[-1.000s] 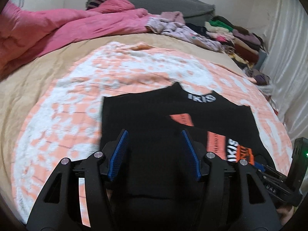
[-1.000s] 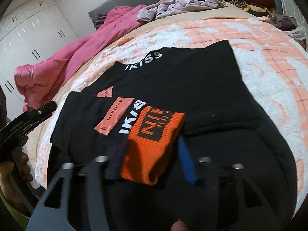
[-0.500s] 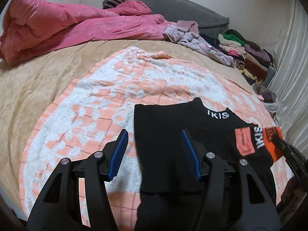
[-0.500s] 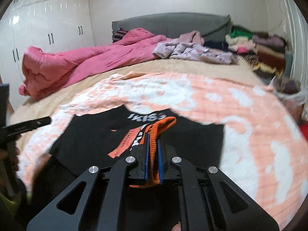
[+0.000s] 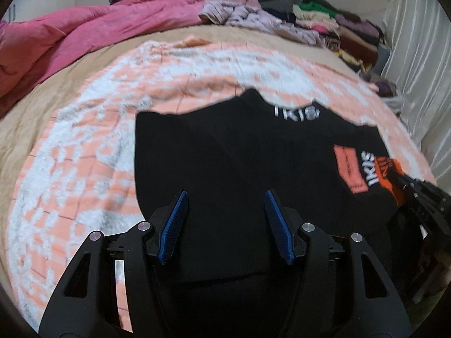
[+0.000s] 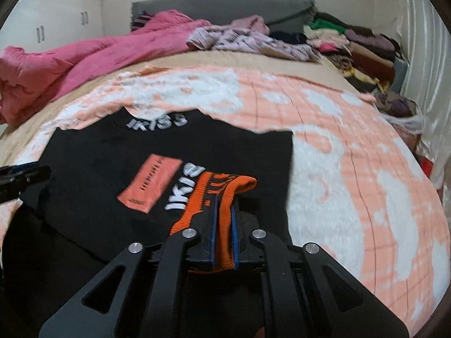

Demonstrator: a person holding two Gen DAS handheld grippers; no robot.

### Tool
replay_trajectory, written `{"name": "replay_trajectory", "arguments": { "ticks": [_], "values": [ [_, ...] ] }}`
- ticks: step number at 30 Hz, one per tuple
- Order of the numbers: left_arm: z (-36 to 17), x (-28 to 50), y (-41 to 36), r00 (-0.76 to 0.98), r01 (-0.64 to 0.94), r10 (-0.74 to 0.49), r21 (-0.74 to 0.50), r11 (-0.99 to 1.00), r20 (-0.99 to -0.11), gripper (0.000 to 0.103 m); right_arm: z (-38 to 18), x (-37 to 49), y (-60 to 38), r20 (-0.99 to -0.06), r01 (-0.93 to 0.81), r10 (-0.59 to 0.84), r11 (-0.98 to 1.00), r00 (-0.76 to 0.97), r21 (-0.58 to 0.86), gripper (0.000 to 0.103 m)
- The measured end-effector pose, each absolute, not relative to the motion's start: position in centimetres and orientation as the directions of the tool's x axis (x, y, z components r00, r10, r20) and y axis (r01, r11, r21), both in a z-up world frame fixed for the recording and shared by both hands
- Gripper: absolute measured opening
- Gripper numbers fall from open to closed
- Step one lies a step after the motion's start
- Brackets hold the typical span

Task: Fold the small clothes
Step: 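Grasp the other orange cuff with the right gripper, lay it toward the collar, then grasp the hem with both grippers and fold it up toward the collar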

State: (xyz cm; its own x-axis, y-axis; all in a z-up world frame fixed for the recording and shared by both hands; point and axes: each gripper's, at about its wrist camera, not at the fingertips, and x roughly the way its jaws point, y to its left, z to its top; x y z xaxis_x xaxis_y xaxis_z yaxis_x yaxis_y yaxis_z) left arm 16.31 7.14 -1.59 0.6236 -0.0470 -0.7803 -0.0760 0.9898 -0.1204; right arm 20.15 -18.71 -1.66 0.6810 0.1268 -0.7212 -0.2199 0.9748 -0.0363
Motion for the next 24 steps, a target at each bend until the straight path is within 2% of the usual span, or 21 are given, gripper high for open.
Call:
{"name": "replay_trajectory", "arguments": {
  "ticks": [1, 3, 7, 14, 18, 21, 23, 24],
  "values": [
    [-1.9, 16.2, 7.0, 0.619, -0.069, -0.045, -0.112, 0.991, -0.784, 0.049, -2.0, 20.2, -18.9, -0.735, -0.197, 0.101, 0.979, 0.670, -0.045, 0.023],
    [-2.0, 16.0, 7.0, 0.618, -0.064, -0.041, -0.102, 0.993, -0.785, 0.049, -2.0, 19.8, -19.2, -0.730, -0.135, 0.041, 0.988, 0.682, -0.071, 0.039],
    [-1.9, 15.7, 6.9, 0.621, -0.059, -0.042, -0.100, 0.993, -0.783, 0.049, -1.4, 18.3, -19.3, -0.695, -0.160, 0.129, 0.987, 0.707, 0.021, 0.039],
    [-1.9, 15.0, 6.4, 0.624, -0.057, -0.017, -0.068, 0.996, -0.781, 0.050, -1.3, 17.5, -16.4, -0.695, -0.302, 0.239, 0.953, 0.678, 0.033, 0.040],
    [-1.9, 14.5, 6.1, 0.625, -0.050, -0.010, -0.053, 0.997, -0.781, 0.051, -2.9, 18.3, -16.9, -0.741, -0.265, 0.187, 0.964, 0.646, 0.012, 0.036],
    [-1.9, 14.4, 6.1, 0.626, -0.047, -0.009, -0.050, 0.998, -0.780, 0.051, -2.8, 18.2, -17.0, -0.737, -0.254, 0.181, 0.967, 0.651, 0.013, 0.036],
    [-1.8, 14.2, 6.2, 0.627, -0.049, -0.013, -0.056, 0.997, -0.779, 0.051, -2.6, 18.1, -17.0, -0.737, -0.238, 0.160, 0.971, 0.657, -0.002, 0.041],
    [-1.7, 14.1, 6.3, 0.628, -0.049, -0.014, -0.058, 0.997, -0.778, 0.051, -2.5, 18.0, -17.1, -0.735, -0.230, 0.150, 0.973, 0.661, -0.009, 0.046]
  ]
}}
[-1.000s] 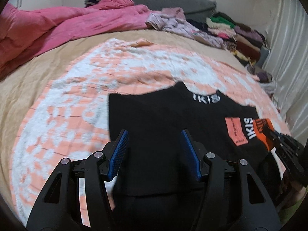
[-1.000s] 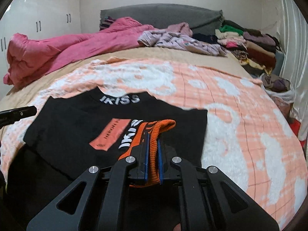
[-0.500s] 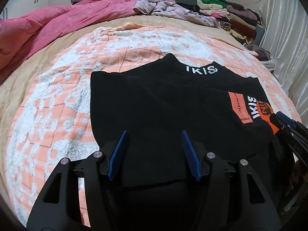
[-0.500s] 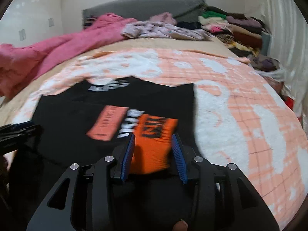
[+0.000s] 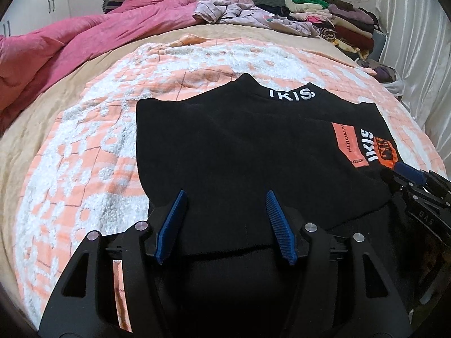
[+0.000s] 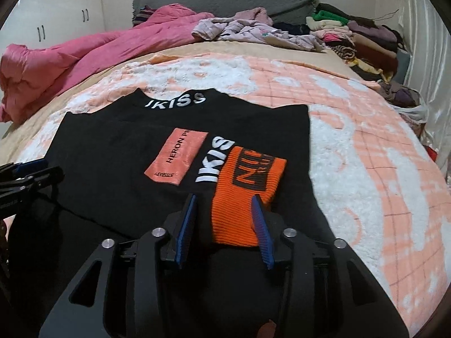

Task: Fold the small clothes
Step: 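Grasp the hem with both grippers and fold it up toward the collar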

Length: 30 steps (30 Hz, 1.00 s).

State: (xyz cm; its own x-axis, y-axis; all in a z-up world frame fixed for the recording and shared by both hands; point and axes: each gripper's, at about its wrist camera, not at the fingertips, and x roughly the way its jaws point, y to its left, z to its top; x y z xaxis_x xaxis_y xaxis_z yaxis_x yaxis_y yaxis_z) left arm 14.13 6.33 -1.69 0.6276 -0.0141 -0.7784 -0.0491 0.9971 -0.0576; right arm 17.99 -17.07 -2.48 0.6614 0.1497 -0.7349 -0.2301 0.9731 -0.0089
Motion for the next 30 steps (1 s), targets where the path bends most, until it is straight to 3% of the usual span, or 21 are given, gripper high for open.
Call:
{"name": "replay_trajectory", "arguments": {
  "ticks": [1, 12, 14, 16, 28, 30],
  "values": [
    [-1.7, 14.1, 6.2, 0.628, -0.049, -0.015, -0.059, 0.997, -0.778, 0.051, -2.4, 17.8, -17.2, -0.733, -0.220, 0.134, 0.975, 0.666, -0.021, 0.054],
    [-0.1, 12.7, 6.5, 0.655, -0.056, -0.014, -0.068, 0.996, -0.755, 0.056, -1.2, 16.2, -18.8, -0.721, -0.195, 0.159, 0.980, 0.675, 0.034, 0.055],
    [0.4, 12.3, 6.6, 0.661, -0.056, -0.013, -0.067, 0.996, -0.750, 0.056, -0.7, 15.9, -19.1, -0.711, -0.197, 0.167, 0.980, 0.683, 0.040, 0.058],
    [0.9, 12.0, 6.7, 0.666, -0.053, -0.017, -0.070, 0.996, -0.746, 0.060, -0.1, 15.5, -19.3, -0.700, -0.200, 0.179, 0.978, 0.691, 0.053, 0.067],
    [3.9, 9.5, 7.5, 0.702, -0.055, -0.012, -0.072, 0.996, -0.712, 0.077, 3.2, 13.0, -20.2, -0.655, -0.218, 0.218, 0.972, 0.723, 0.082, 0.085],
    [4.5, 9.0, 7.8, 0.709, -0.063, -0.010, -0.078, 0.995, -0.705, 0.088, 3.9, 12.4, -20.3, -0.644, -0.215, 0.212, 0.974, 0.735, 0.074, 0.090]
  ]
}}
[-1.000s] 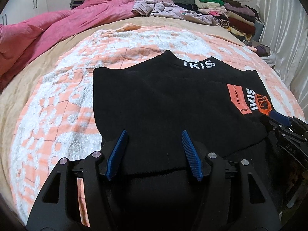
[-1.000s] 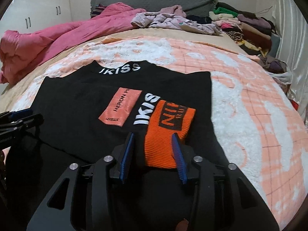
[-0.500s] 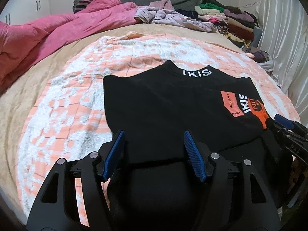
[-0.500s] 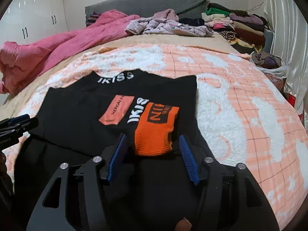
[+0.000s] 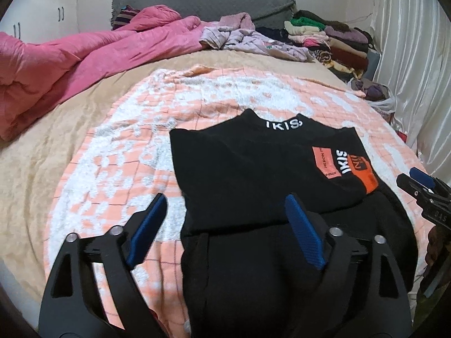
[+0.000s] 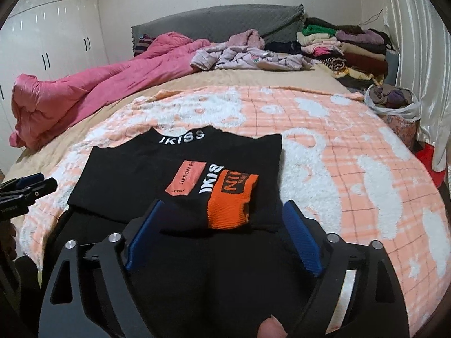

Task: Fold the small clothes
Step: 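Grasp the hem with both grippers and fold it up toward the collar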

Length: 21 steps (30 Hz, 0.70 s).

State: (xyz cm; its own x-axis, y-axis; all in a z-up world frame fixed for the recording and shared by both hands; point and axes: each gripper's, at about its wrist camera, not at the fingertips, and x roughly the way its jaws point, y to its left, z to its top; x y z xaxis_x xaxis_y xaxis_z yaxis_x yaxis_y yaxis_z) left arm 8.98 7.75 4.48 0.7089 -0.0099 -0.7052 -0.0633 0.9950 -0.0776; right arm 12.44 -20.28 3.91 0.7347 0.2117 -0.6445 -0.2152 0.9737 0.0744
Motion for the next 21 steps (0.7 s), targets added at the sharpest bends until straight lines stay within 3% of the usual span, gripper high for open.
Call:
{"name": "replay_trajectory", "arguments": {
  "ticks": [21],
  "values": [
    [7.1, 4.5, 11.9, 0.741, -0.134, 0.033, -0.100, 0.986, -0.671, 0.092, 6.5, 8.2, -21.4, -0.605, -0.229, 0.205, 0.973, 0.770, 0.039, 0.095]
  ]
}}
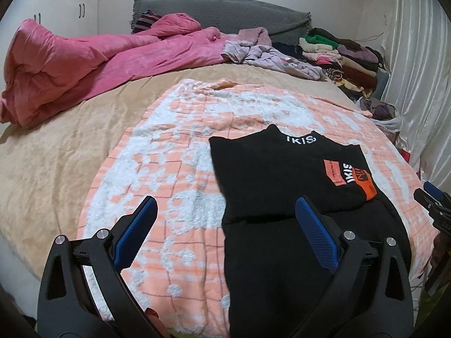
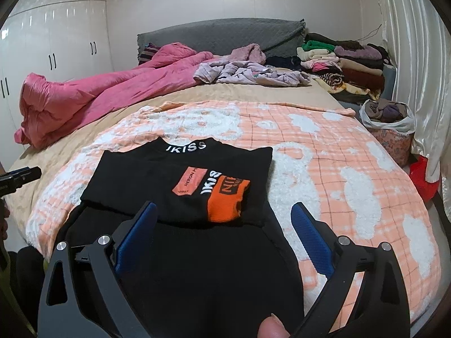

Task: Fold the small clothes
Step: 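Grasp the hem with both grippers and fold it up toward the collar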

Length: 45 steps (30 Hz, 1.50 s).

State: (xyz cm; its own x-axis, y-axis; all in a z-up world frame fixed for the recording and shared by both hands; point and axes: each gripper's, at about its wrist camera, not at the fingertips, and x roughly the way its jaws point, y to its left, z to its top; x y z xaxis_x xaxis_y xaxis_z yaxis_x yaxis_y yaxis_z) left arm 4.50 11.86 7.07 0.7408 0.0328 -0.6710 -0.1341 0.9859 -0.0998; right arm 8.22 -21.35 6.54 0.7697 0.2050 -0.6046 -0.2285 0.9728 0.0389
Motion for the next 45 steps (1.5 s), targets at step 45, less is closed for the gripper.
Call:
{"name": "replay_trajectory", "arguments": {
  "ticks": [45],
  "values": [
    [-0.2, -2.8, 9.4, 0.579, -0.026, -0.074, -0.109, 0.994, -0.812, 0.092, 2.2, 3.3, -23.6, -0.697, -0.244, 0.203, 0.969, 0.688, 0.041, 0.095]
  ]
}}
